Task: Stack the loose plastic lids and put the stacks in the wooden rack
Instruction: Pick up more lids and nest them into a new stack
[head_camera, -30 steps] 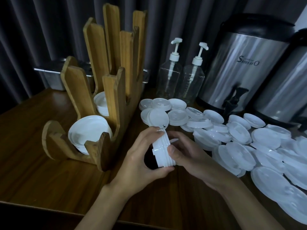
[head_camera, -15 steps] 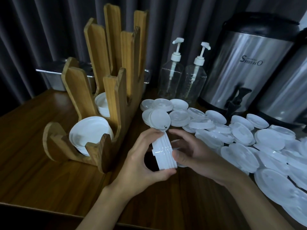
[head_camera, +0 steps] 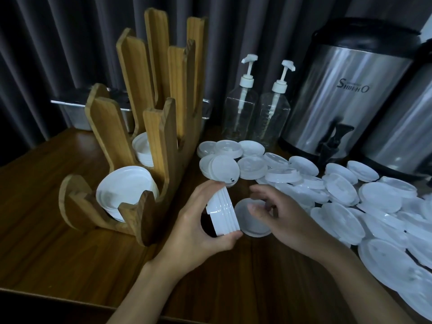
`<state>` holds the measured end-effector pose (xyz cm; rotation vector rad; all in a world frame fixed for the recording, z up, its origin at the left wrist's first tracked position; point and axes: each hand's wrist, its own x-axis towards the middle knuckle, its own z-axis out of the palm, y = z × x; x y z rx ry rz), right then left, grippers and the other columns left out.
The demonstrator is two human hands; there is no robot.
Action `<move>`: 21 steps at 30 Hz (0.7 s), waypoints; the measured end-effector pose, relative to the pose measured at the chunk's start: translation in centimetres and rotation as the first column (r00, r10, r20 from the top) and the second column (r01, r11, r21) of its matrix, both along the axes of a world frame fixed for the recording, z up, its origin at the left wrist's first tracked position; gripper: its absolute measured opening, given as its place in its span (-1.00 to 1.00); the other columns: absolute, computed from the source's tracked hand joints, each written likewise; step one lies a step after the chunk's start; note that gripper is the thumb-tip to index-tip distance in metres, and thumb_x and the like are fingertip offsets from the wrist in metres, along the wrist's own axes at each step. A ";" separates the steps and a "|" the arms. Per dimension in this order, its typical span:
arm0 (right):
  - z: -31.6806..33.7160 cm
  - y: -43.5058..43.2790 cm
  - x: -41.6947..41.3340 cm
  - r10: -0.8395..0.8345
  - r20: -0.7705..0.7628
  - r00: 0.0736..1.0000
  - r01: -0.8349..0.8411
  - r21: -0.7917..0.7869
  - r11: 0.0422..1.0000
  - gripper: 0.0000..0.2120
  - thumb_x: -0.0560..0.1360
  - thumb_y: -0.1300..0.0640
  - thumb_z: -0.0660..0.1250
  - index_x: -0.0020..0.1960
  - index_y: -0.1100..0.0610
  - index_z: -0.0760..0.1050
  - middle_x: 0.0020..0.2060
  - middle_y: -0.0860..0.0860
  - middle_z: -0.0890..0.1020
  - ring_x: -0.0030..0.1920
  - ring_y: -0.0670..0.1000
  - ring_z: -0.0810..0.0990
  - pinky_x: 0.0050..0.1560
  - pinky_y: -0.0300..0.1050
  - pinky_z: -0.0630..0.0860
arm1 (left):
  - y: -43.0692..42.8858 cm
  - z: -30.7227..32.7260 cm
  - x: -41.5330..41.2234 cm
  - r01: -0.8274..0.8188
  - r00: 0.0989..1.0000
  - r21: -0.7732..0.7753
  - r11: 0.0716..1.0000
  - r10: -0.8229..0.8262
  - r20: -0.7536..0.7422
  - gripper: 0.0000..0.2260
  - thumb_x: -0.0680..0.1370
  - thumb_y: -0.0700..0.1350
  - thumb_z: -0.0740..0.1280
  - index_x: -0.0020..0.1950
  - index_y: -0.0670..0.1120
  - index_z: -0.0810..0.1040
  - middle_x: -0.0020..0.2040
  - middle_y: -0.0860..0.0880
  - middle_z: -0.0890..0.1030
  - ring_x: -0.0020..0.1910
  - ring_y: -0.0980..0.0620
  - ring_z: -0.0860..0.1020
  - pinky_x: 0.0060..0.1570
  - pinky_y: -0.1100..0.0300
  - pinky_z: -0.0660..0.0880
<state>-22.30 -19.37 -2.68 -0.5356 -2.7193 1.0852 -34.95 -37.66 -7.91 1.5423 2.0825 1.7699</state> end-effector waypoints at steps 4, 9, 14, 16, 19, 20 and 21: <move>-0.7 0.3 0.7 -0.004 0.128 0.992 -0.021 0.197 0.980 -0.10 0.25 -0.51 0.31 0.50 -0.32 0.10 0.42 -0.24 0.32 0.43 -0.16 0.20 0.32 -0.05 0.34 | -0.1 0.0 0.0 -0.032 0.999 -0.033 0.999 0.032 0.005 -0.26 0.34 0.18 0.55 0.45 0.28 0.29 0.43 0.29 0.36 0.49 0.17 0.32 0.37 0.44 0.30; -1.3 -0.1 0.3 -0.012 0.092 0.996 -0.012 0.254 0.967 -0.09 0.35 -0.37 0.43 0.54 -0.28 0.02 0.54 -0.17 0.26 0.53 -0.06 0.16 0.46 0.14 0.30 | -0.2 0.1 0.1 -0.060 0.998 -0.049 0.997 0.060 0.007 -0.26 0.33 0.23 0.53 0.43 0.34 0.27 0.42 0.33 0.35 0.48 0.21 0.32 0.34 0.36 0.31; -1.8 0.3 0.2 -0.002 0.108 0.994 -0.021 0.217 0.976 -0.12 0.37 -0.30 0.46 0.53 -0.25 0.06 0.48 -0.14 0.35 0.47 -0.01 0.29 0.40 0.15 0.37 | -0.3 0.1 0.1 -0.065 0.997 -0.042 0.997 0.066 0.035 -0.26 0.34 0.22 0.54 0.44 0.32 0.28 0.43 0.32 0.36 0.48 0.21 0.32 0.34 0.35 0.33; -1.8 0.3 0.3 -0.009 0.100 0.995 -0.012 0.200 0.980 -0.13 0.37 -0.28 0.47 0.54 -0.23 0.10 0.47 -0.15 0.36 0.46 -0.02 0.29 0.39 0.14 0.38 | -0.4 0.0 0.1 -0.060 0.997 -0.039 0.997 0.062 0.043 -0.26 0.33 0.21 0.54 0.45 0.29 0.29 0.43 0.32 0.36 0.48 0.22 0.32 0.35 0.30 0.34; -1.9 0.6 0.4 -0.051 0.069 0.996 0.039 0.169 0.985 -0.18 0.38 -0.24 0.49 0.52 -0.22 0.18 0.38 -0.15 0.40 0.39 -0.05 0.34 0.33 0.05 0.41 | -0.5 -0.1 0.1 -0.063 0.997 -0.052 0.997 0.066 0.050 -0.26 0.33 0.23 0.54 0.44 0.31 0.29 0.42 0.34 0.35 0.47 0.25 0.30 0.34 0.26 0.36; -1.8 0.6 0.4 -0.068 0.049 0.997 0.060 0.139 0.988 -0.20 0.36 -0.26 0.49 0.50 -0.23 0.21 0.35 -0.15 0.41 0.35 -0.07 0.36 0.28 -0.02 0.42 | -0.5 -0.1 0.1 -0.065 0.996 -0.058 0.996 0.068 0.054 -0.26 0.32 0.25 0.53 0.43 0.34 0.27 0.41 0.35 0.34 0.46 0.26 0.30 0.34 0.26 0.36; -1.7 0.6 0.4 -0.079 0.020 0.997 0.077 0.091 0.993 -0.21 0.33 -0.29 0.49 0.47 -0.24 0.24 0.33 -0.16 0.42 0.31 -0.11 0.39 0.23 -0.08 0.42 | -0.5 0.0 0.1 -0.066 0.996 -0.064 0.996 0.070 0.058 -0.26 0.32 0.26 0.53 0.42 0.37 0.27 0.41 0.36 0.34 0.46 0.28 0.29 0.34 0.25 0.36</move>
